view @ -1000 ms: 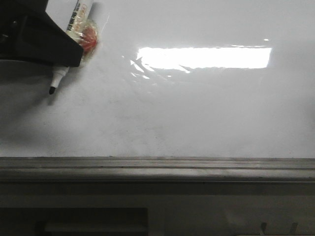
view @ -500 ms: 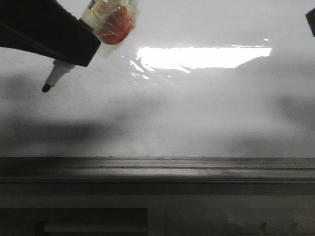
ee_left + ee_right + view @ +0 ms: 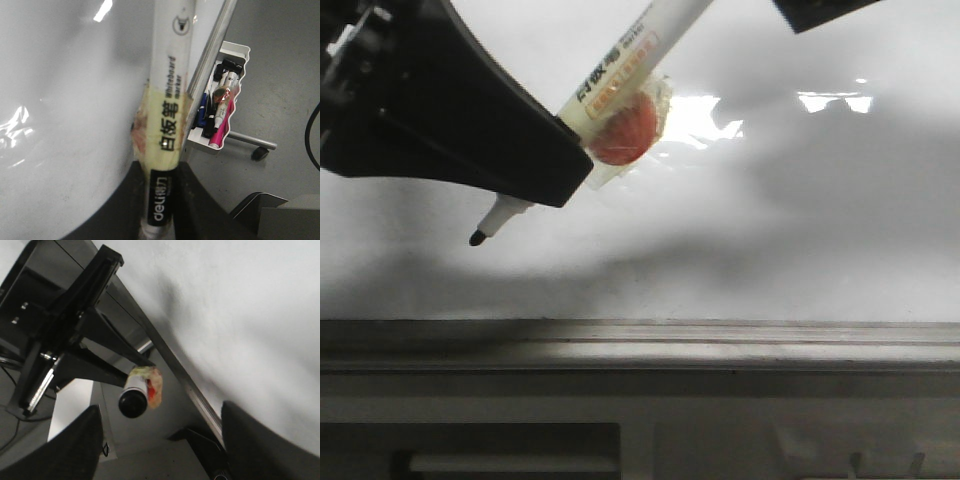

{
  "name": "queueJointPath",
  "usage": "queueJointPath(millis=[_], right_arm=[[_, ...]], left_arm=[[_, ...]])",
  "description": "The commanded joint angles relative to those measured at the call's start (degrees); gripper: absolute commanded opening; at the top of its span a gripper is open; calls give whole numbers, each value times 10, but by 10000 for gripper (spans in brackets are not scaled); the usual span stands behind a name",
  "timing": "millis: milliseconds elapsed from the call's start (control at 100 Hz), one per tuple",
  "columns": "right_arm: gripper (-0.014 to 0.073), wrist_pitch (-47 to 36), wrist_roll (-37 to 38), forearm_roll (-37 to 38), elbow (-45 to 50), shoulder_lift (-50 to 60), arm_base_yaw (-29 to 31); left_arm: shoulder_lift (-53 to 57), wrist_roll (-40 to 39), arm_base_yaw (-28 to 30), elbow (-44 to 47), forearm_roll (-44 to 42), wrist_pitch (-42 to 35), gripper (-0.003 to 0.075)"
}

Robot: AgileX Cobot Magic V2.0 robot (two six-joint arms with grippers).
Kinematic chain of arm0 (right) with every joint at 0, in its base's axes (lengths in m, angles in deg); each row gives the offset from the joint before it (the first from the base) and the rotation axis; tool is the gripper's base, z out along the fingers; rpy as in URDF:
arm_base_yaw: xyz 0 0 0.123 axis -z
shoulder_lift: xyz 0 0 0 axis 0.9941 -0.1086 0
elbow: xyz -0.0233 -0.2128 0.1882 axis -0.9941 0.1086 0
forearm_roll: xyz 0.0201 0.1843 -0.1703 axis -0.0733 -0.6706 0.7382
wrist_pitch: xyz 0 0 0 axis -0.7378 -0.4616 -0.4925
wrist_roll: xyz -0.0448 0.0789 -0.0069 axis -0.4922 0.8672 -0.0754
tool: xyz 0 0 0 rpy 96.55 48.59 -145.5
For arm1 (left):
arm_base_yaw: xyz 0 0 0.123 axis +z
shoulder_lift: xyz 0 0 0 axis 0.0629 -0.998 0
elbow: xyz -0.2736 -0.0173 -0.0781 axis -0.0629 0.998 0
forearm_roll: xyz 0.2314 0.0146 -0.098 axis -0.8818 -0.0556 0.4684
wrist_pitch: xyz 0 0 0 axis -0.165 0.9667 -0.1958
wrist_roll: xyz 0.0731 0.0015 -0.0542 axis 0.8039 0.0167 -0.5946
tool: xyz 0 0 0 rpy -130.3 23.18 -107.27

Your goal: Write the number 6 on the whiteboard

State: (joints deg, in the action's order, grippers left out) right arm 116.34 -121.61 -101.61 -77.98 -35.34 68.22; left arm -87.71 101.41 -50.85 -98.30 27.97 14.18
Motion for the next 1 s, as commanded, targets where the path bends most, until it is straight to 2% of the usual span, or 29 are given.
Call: queueJointPath(millis=[0,130,290,360,550,620,690,850,930,990], right_arm=[[456,-10,7,-11,-34,-13,-31],[455,-20,11,-9,-52,-42,-60],[441,-25,11,-14,-64,-53,-69],[377,-15,11,6,-64,-53,-72],[109,-12,-1,7,-64,-53,-72],[37,-15,-6,0,-64,-53,-72],[4,-16,-10,-5,-64,-53,-72],[1,-21,-15,-6,-64,-54,-72],[-52,-22,-15,-6,-64,-54,-72],[-54,-23,-15,-6,-64,-54,-72]], left_arm=[[4,0,-5,-20,10,-31,-20],[1,0,-5,-20,8,-35,-20],[1,0,-5,-20,6,-41,-20],[1,0,-5,-20,6,-51,-20],[1,0,-5,-20,6,-69,-20],[1,0,-5,-20,6,-69,-20],[1,0,-5,-20,6,-69,-20],[1,0,-5,-20,6,-70,-20],[1,0,-5,-20,6,-71,-20],[1,0,-5,-20,6,-72,-19]])
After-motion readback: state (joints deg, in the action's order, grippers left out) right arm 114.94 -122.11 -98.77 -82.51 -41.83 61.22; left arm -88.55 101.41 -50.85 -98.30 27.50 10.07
